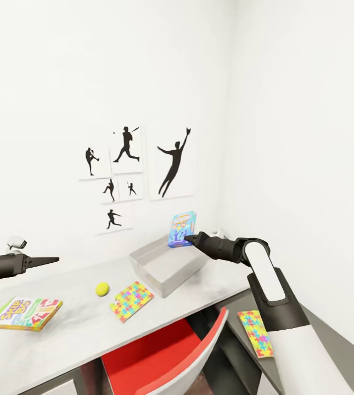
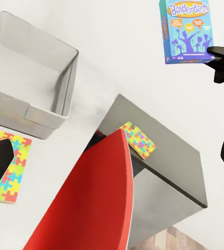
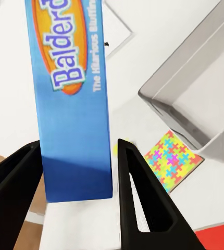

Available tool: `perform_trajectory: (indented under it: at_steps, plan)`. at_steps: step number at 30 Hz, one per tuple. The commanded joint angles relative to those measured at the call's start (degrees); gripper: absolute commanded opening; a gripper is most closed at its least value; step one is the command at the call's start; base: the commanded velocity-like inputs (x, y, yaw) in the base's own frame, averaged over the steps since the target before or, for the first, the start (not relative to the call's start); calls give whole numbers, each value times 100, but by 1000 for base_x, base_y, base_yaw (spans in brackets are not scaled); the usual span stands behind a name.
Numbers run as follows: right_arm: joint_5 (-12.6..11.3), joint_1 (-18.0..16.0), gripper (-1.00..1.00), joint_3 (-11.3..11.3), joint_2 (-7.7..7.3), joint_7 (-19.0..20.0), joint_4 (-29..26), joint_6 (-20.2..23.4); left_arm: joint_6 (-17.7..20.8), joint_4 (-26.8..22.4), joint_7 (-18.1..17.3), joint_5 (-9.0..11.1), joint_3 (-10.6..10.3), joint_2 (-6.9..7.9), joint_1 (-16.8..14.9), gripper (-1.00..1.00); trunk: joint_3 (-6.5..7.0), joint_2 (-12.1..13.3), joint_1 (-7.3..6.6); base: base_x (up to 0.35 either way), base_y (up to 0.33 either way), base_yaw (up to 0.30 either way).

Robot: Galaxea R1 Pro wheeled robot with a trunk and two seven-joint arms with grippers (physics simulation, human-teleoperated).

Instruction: Put all the toys in the child's room - the three board games (two on the bed and one on the table), the two jigsaw puzzles on the table, and the tennis ball on the table - inside the toy box on the table in the child's room.

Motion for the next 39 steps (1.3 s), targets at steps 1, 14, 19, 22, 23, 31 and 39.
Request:
perform_trajectory:
  at_steps: [1,14,19,22,23,31,39]
  plan:
    - [-66,-4,-100,2,5,-59,-2,3,60,-1,-22,0,0,2,1,100,-2,-4,2,7,0,-169]
    - [-66,-8,-100,-13,9,-59,-1,2,57,-1,-22,11,0,1,1,100,-27,-4,2,1,0,-30]
    - [-66,-5,-100,-3,9,-59,-1,2,64,-4,-22,37,-7,7,13,100,-70,-4,2,0,0,0]
    - [-66,-6,-100,-12,9,-59,-2,2,71,-31,-22,48,-8,8,54,100,-98,-4,2,0,0,0]
    - [-66,-6,-100,-19,9,-59,-2,2,73,-42,-22,49,-9,8,63,100,-107,-4,2,0,0,0]
    - [-66,-4,-100,-30,9,-59,-2,2,88,-73,-22,60,-17,-50,79,100,-182,-4,2,0,0,0]
    - [-74,-8,-100,-41,-69,-49,-2,8,94,-71,-22,55,-18,-129,80,100,-258,-4,2,28,102,0]
